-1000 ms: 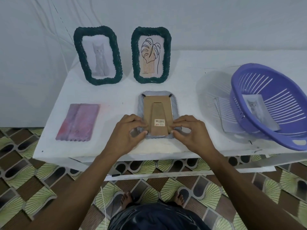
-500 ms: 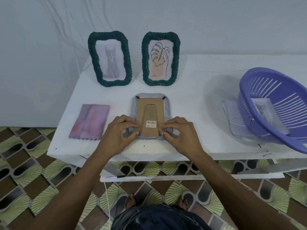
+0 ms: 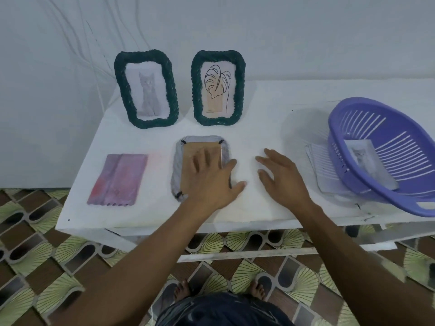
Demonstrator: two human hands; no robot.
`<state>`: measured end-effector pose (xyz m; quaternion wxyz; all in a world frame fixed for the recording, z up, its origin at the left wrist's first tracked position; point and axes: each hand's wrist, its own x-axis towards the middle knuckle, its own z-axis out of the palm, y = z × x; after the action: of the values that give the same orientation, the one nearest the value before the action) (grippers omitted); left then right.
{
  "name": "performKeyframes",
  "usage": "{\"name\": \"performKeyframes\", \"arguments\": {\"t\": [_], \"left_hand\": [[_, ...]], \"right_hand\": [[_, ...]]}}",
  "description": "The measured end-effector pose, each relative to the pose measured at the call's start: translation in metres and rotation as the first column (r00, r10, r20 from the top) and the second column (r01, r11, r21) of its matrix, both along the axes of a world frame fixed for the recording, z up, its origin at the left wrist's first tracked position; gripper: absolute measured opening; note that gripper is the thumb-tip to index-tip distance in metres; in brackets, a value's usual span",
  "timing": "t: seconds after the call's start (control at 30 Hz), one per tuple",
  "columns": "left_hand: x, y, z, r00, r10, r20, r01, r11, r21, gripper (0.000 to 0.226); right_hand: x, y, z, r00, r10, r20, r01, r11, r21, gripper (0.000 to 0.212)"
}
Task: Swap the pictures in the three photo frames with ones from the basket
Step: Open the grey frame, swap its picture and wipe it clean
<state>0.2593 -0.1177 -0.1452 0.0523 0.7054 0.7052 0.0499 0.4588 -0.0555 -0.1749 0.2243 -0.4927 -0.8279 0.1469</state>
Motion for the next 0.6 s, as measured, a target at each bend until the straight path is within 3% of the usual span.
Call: {"name": "performKeyframes", "arguments": {"t": [0.2,0.3,0.43,0.53,0.6], "left_hand": [[-0.001,0.002,-0.01,1.0,0.009,-0.002,-0.009,0.995,0.101,0.048],[-0.006,0.001,0.0,0.977,-0.03,0.213,-0.018,0.976,0.218,0.047],[-0.019,-0.007,0.034,0.706,-0.134,0.696,-0.145,0.934,0.327,0.04],[-0.036,-0.016,0.055,0.569,-0.184,0.802,-0.172,0.926,0.335,0.04],[-0.05,-0.024,0.065,0.545,-0.176,0.82,-0.161,0.938,0.308,0.04]], "right_hand": [[-0.002,-0.001,0.001,0.999,-0.015,-0.048,0.015,1.0,0.007,0.038],[-0.002,0.0,0.003,0.998,-0.008,-0.056,0.008,1.0,-0.005,0.036],[-0.01,0.004,0.014,0.985,-0.073,-0.158,0.057,0.993,-0.104,0.032],[-0.029,-0.001,0.027,0.953,-0.072,-0.295,0.013,0.98,-0.199,0.03],[-0.045,-0.006,0.035,0.927,-0.057,-0.371,-0.044,0.966,-0.256,0.029]]}}
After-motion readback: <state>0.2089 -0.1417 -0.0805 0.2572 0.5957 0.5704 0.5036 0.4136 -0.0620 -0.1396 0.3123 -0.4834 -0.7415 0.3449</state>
